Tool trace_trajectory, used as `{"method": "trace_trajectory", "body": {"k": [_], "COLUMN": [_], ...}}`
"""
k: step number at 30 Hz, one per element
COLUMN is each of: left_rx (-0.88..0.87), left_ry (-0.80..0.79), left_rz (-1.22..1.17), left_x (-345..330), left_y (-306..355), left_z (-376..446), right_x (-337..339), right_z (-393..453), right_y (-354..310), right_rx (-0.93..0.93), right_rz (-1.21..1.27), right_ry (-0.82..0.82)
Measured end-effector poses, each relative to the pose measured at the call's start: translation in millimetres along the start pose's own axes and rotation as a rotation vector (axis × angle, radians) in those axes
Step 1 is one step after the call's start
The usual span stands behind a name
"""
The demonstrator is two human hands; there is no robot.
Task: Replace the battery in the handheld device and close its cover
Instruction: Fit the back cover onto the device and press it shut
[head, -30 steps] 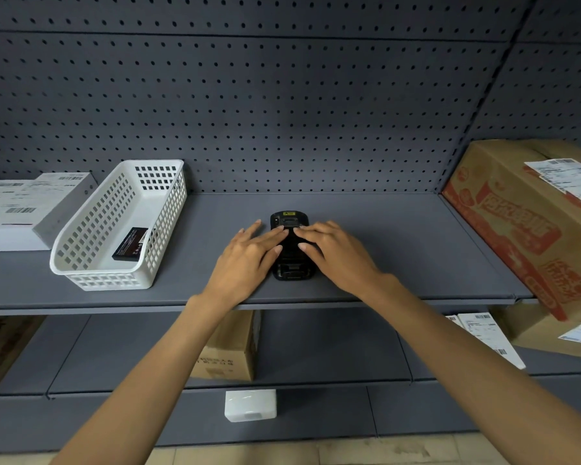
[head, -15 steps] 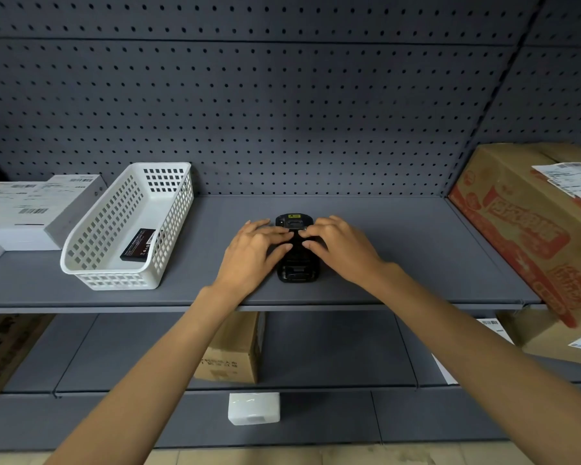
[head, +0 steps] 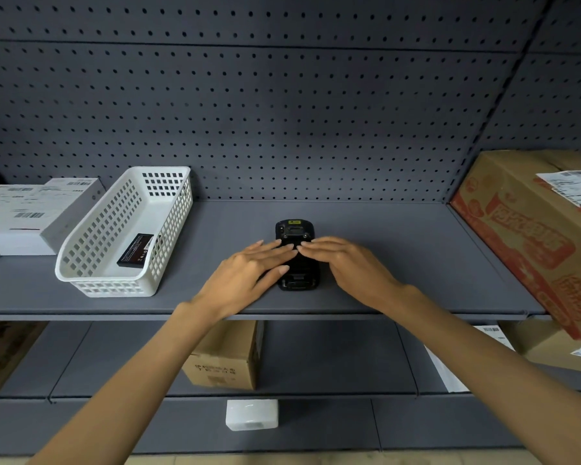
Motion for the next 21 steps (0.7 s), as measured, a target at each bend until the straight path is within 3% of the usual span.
{"method": "trace_trajectory", "body": {"k": [8,12,17,21], "left_rx": [-0.029,-0.004,0.171,0.279], "left_ry": [-0.025,0.055,0.163,0.096], "left_rz": [-0.056,-0.120,-0.303,-0.366], "left_x": [0,7,11,9], "left_y": [-5,-4,-16,-26], "left_z": [2,11,23,34], "right_x": [2,13,21,18], "right_z": [4,15,33,45], "right_y": [2,1,6,6], "right_rx": [0.016,-0.073,-0.169,-0.211], "right_rz": [0.059,0.140,0.242,0.245], "right_ry": [0.042,0.016,0.050,0.072]}}
Point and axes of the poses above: each hand's wrist, its own z-axis towards the middle knuckle, its own x-axis out of the back of the hand, y = z × x, the point moved 3 cm from there along z, towards the middle knuckle, and after that the axes turned 7 degrees about -y, right-handed, at the moved point
